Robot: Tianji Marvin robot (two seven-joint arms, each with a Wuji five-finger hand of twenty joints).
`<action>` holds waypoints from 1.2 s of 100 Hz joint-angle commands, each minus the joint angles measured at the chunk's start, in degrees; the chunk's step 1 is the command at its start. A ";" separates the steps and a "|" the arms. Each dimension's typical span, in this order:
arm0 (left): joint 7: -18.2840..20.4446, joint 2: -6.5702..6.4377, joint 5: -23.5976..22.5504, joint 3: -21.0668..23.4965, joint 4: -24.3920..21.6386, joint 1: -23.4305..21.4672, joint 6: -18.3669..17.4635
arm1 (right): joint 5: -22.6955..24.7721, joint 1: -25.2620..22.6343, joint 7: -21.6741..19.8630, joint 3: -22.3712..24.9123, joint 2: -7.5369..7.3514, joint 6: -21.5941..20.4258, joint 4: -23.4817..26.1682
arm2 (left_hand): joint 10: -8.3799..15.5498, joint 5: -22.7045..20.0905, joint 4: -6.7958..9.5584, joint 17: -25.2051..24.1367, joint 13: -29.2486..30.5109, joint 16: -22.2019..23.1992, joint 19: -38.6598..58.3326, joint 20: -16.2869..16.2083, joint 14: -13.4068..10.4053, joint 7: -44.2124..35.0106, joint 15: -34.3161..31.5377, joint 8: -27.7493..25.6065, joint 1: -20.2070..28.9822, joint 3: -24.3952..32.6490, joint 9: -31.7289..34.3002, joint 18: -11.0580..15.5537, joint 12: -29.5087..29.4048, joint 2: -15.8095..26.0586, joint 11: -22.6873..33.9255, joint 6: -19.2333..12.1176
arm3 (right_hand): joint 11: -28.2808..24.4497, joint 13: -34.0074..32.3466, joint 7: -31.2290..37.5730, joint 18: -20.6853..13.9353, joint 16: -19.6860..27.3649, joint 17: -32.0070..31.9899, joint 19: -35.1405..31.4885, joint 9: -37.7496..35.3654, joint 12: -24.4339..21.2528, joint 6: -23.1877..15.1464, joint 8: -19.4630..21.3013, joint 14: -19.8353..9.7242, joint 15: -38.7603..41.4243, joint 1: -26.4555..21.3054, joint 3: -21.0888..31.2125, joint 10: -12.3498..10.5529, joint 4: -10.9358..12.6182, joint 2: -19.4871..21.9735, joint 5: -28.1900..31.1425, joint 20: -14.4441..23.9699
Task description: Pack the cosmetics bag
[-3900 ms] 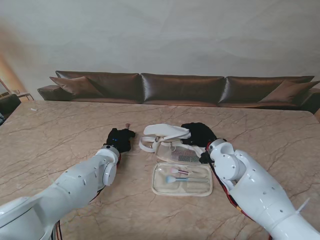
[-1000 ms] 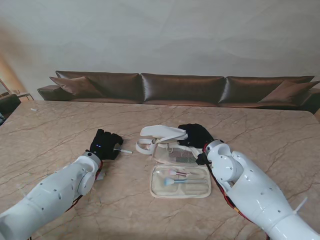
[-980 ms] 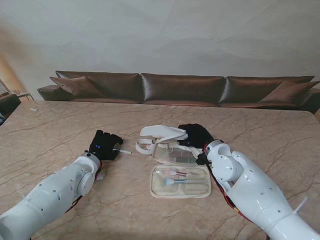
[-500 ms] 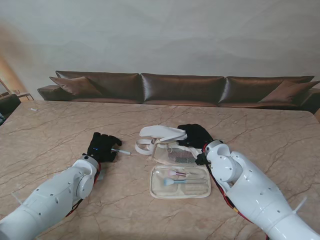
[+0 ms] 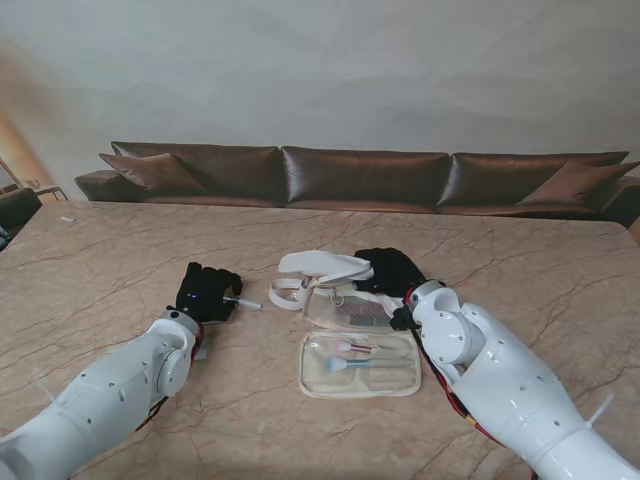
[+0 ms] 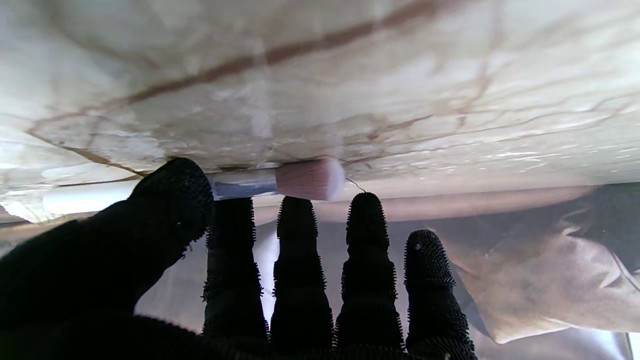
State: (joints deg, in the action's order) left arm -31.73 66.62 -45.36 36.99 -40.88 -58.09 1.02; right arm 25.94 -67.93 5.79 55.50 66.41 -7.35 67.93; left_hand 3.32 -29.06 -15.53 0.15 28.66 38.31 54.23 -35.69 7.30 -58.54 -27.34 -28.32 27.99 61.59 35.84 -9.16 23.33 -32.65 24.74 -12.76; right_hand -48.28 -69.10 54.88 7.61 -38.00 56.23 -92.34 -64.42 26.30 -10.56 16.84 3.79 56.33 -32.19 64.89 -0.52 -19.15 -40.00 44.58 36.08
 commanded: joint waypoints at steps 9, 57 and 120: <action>1.60 -0.90 -0.81 -0.12 1.23 -2.11 0.90 | -0.27 -0.01 -0.12 -0.36 0.59 -0.41 0.74 | 1.49 -0.59 0.00 -0.15 0.57 0.59 1.27 -0.25 -0.38 -0.41 -0.46 -1.18 3.10 -0.16 1.00 -0.93 0.51 -7.38 1.63 0.50 | -1.71 -6.36 5.16 -1.31 -2.09 3.12 -6.25 -1.91 0.04 -7.18 -0.52 -3.64 7.63 -4.81 4.61 -0.65 1.29 4.42 2.97 0.74; -1.32 0.64 1.75 -4.75 6.65 0.16 -0.02 | -0.42 -0.06 -0.35 -0.45 0.57 -0.14 0.99 | 2.99 -9.47 0.14 4.64 6.35 1.53 5.51 -1.29 -0.61 -8.20 -3.07 -0.46 8.97 -3.08 7.72 -1.04 1.38 -7.93 3.96 -6.41 | -1.66 -6.35 5.17 -1.25 -2.08 3.03 -6.32 -1.86 -0.02 -7.16 -0.48 -3.69 7.65 -4.79 4.63 -0.65 1.27 4.47 2.99 0.74; -2.21 1.31 3.78 -6.54 9.97 0.43 -1.18 | -0.84 0.55 -0.23 -1.19 0.80 -0.10 0.45 | 7.17 -22.68 -0.05 12.77 18.06 5.97 9.81 -0.70 -1.24 -1.25 -7.59 11.60 10.65 -1.24 28.38 -2.02 22.99 -10.43 -6.00 -8.92 | -1.69 -6.35 5.14 -1.15 -2.03 3.01 -6.35 -1.86 0.01 -7.12 -0.52 -3.53 7.58 -4.76 4.68 -0.67 1.25 4.44 2.99 0.71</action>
State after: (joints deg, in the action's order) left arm -36.31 68.36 -41.29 31.70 -34.07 -53.94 -0.12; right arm 25.43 -67.43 5.50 54.61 66.49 -7.22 67.85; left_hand 9.37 -42.25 -19.47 12.66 46.26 42.76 62.28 -36.72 5.89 -63.49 -33.39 -20.17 30.11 58.19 55.17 -10.49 42.27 -37.04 11.78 -17.17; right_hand -48.28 -69.08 54.88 7.61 -38.00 56.23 -92.36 -64.42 26.30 -10.56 16.84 3.79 56.35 -32.19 64.89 -0.52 -19.15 -40.01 44.58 36.04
